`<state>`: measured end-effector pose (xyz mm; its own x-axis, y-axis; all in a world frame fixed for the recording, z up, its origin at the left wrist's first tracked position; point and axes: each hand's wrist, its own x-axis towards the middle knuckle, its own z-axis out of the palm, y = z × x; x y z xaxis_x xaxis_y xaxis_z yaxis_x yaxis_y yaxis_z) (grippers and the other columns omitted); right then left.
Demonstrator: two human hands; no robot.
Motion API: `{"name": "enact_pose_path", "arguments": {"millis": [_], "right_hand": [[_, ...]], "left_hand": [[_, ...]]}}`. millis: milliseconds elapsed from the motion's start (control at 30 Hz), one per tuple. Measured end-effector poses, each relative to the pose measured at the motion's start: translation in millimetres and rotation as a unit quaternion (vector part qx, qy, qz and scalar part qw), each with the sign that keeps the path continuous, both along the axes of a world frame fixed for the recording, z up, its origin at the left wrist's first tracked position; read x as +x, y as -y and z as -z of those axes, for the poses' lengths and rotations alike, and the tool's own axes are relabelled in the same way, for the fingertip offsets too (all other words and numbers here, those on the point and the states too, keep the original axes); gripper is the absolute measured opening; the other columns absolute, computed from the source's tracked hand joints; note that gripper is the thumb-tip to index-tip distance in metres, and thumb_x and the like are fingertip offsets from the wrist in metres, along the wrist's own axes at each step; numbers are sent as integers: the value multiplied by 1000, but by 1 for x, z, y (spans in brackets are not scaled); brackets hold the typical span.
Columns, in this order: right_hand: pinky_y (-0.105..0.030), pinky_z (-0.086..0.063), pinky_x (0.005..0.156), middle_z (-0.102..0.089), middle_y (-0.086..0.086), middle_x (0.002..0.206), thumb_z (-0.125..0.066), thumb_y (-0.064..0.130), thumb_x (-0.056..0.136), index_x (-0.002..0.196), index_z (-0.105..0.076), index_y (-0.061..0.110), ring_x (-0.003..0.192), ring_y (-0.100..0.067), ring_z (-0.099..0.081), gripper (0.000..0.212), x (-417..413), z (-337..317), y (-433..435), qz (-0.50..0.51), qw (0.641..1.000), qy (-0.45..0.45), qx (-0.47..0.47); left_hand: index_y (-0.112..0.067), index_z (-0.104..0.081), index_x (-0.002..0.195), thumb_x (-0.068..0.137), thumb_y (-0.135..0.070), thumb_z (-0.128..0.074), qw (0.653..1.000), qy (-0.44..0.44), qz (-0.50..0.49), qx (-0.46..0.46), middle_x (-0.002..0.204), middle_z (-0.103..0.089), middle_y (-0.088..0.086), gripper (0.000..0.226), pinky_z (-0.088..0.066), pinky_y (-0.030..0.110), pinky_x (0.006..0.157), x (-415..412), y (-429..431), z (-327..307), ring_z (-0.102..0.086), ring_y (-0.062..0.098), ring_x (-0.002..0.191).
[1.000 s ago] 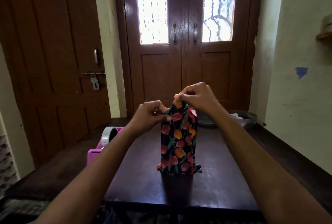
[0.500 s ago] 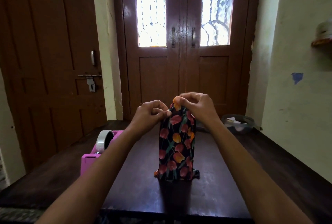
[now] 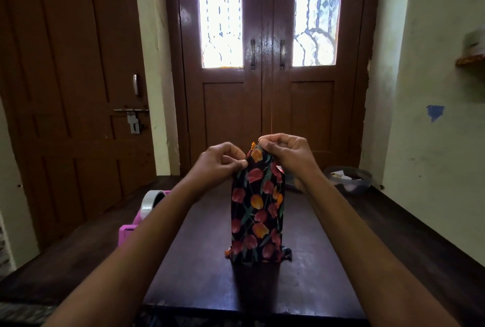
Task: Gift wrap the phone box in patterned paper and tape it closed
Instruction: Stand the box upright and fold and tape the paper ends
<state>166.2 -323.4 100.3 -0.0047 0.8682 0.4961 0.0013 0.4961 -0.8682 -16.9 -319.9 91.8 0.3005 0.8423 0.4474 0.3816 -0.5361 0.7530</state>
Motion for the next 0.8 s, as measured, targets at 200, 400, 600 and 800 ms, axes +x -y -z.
{"name": "enact_pose_path", "arguments": {"millis": [200, 400, 600, 800], "right_hand": [[-23, -52, 58, -69, -6, 82, -70, 24, 79, 91, -60, 13, 68, -14, -65, 18, 3, 2, 3, -23, 999, -28, 2], [-27, -54, 72, -64, -8, 94, -52, 34, 92, 96, -57, 12, 81, -18, -64, 23, 6, 9, 3, -36, 996, -74, -40], [-15, -48, 64, -67, 0, 86, -63, 22, 86, 95, -65, 13, 75, -4, -63, 13, 14, 21, 16, -7, 1000, 29, 6], [-11, -47, 56, -66, 0, 74, -62, 11, 86, 86, -65, 10, 60, 1, -63, 3, 12, 15, 18, -21, 1000, 11, 10]], "left_hand": [[-22, -56, 113, 80, -31, -68, 998, -46, 40, 20, 106, -62, -2, 37, -50, 17, 69, 7, 5, -33, -62, 8, 95], [-13, -66, 96, 81, -14, -68, 998, -16, -2, 58, 89, -70, 12, 15, -53, 14, 67, 23, -2, -32, -68, 13, 81], [-18, -67, 87, 80, -12, -70, 998, -25, -7, 57, 84, -66, 4, 10, -46, 8, 57, 23, -1, -36, -60, -2, 67], [-17, -65, 82, 79, -14, -71, 999, -32, -1, 33, 83, -67, -1, 7, -46, 13, 62, 21, 3, -43, -63, 4, 78]]}}
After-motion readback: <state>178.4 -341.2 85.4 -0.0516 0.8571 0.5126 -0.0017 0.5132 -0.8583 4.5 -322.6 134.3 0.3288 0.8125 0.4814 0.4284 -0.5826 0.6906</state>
